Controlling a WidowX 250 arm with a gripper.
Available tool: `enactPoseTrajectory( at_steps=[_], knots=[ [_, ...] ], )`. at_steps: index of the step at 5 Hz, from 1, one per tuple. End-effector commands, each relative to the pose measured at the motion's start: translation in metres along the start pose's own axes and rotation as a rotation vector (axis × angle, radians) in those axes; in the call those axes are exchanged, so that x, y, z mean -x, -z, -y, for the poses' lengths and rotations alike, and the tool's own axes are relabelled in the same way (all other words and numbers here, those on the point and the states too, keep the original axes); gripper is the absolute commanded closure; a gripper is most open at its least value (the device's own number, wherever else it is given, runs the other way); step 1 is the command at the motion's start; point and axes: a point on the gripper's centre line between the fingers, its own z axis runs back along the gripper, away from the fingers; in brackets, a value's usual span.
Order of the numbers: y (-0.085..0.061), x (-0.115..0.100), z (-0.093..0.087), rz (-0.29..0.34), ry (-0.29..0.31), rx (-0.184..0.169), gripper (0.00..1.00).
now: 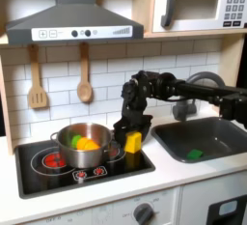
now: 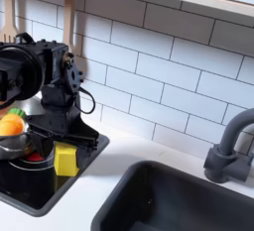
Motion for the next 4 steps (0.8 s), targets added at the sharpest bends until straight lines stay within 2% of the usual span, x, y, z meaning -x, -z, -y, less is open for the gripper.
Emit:
enactPoseTrajectory(
  at_steps=[1,3,4],
  knots=[
    [0.0,0.0078,-0.001,-0.017,0.021,0.02,1.0],
    [-0.0065,0.0158,0.0054,-0.023,0.048,0.05,1.0],
    [-0.0099,0.0116,0.0064,-0.012,0.042,0.067,1.0]
  ],
)
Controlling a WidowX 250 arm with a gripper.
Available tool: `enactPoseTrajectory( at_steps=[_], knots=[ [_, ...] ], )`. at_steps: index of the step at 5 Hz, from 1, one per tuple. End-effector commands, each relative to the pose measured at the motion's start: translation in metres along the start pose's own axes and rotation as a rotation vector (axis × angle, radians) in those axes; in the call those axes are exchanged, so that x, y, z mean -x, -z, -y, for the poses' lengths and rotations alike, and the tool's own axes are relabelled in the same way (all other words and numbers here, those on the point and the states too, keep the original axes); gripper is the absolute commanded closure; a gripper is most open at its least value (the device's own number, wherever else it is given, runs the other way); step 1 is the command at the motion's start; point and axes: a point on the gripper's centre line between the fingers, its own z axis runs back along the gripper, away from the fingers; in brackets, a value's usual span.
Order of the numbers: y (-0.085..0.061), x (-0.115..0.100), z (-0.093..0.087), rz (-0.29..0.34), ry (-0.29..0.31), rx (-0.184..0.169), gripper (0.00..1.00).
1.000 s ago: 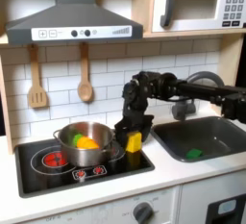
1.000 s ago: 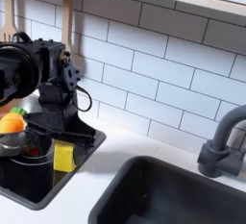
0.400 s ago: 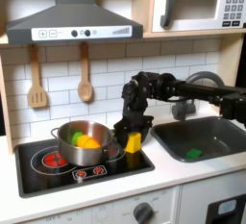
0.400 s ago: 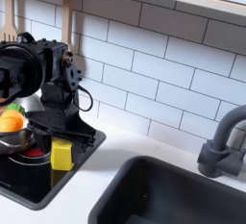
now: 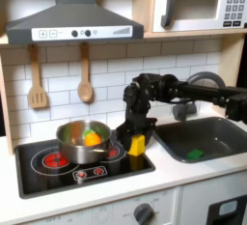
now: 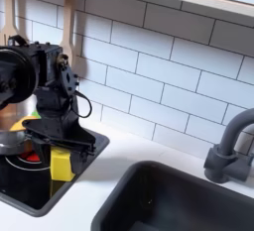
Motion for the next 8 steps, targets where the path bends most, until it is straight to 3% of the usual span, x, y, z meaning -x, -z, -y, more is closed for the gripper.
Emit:
enactPoseTrajectory(
  at_steps=[1,3,8],
  knots=[
    [-0.008,-0.009,0.004,0.023,-0.018,0.042,1.0],
    [-0.023,-0.019,0.01,0.061,0.005,0.085,1.0],
    [-0.06,-0.047,-0.003,0.1,-0.06,0.156,1.0]
  ],
)
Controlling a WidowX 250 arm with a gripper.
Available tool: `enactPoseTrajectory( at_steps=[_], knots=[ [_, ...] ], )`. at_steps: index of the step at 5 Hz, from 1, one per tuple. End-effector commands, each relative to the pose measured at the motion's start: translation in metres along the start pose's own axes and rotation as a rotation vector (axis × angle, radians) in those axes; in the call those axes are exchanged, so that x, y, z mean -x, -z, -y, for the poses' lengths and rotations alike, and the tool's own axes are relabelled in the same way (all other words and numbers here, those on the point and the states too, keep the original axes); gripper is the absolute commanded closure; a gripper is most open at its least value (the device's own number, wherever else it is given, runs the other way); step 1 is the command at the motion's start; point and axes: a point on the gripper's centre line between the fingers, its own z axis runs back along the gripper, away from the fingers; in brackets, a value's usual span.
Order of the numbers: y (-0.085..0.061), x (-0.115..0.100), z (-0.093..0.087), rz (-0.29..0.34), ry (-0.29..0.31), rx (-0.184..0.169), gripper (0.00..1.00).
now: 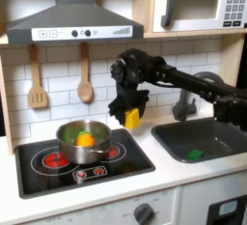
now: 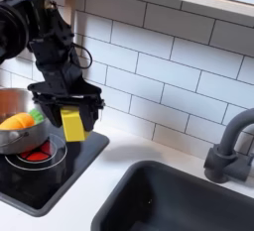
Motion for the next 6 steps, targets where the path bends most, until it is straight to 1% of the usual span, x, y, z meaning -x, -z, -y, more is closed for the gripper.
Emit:
enactPoseTrajectory(
  at_steps=[1,2,3,4,5,6],
  knots=[
    [-0.018,-0.009,-0.017,0.02,0.012,-0.005,1.0],
    [-0.021,-0.015,-0.039,0.035,0.004,-0.031,1.0],
    [-0.021,-0.021,-0.06,0.046,-0.018,-0.047,1.0],
    [-0.017,-0.027,-0.076,0.047,-0.029,-0.07,1.0],
    [-0.02,-0.025,-0.09,0.016,-0.005,-0.1,1.0],
    [-0.021,-0.023,-0.092,-0.008,0.001,-0.105,1.0]
  ],
)
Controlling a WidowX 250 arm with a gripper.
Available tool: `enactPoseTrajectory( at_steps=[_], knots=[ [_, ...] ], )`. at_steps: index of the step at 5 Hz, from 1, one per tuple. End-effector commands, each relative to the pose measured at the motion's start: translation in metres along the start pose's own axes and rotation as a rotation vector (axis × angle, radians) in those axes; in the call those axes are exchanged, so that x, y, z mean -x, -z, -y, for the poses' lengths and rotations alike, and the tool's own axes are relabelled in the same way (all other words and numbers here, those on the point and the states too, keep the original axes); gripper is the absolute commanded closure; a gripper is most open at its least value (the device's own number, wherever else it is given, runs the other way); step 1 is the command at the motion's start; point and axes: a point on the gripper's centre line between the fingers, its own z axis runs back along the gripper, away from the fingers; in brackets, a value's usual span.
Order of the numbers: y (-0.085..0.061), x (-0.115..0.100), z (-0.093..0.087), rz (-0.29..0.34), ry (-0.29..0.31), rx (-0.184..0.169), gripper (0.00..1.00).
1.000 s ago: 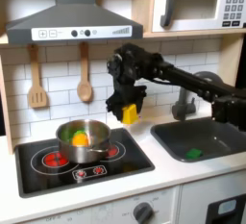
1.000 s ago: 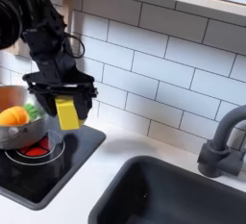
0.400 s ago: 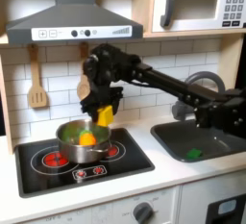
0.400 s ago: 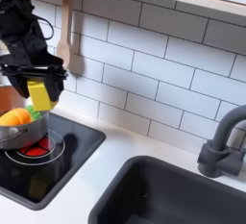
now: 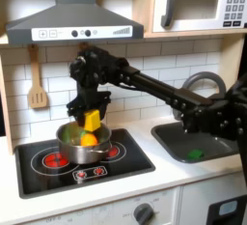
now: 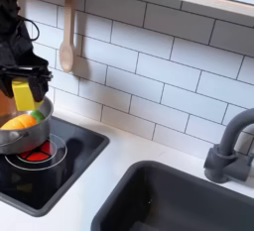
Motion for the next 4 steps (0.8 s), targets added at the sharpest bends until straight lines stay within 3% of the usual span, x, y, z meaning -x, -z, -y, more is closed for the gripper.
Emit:
enactPoseTrajectory(
  at_steps=[1,2,4],
  knots=[
    [-0.009,0.009,-0.01,-0.045,0.018,-0.02,1.0],
    [-0.002,0.017,-0.013,-0.085,0.034,-0.033,1.0],
    [0.014,0.02,-0.026,-0.097,0.052,-0.079,1.0]
  ],
)
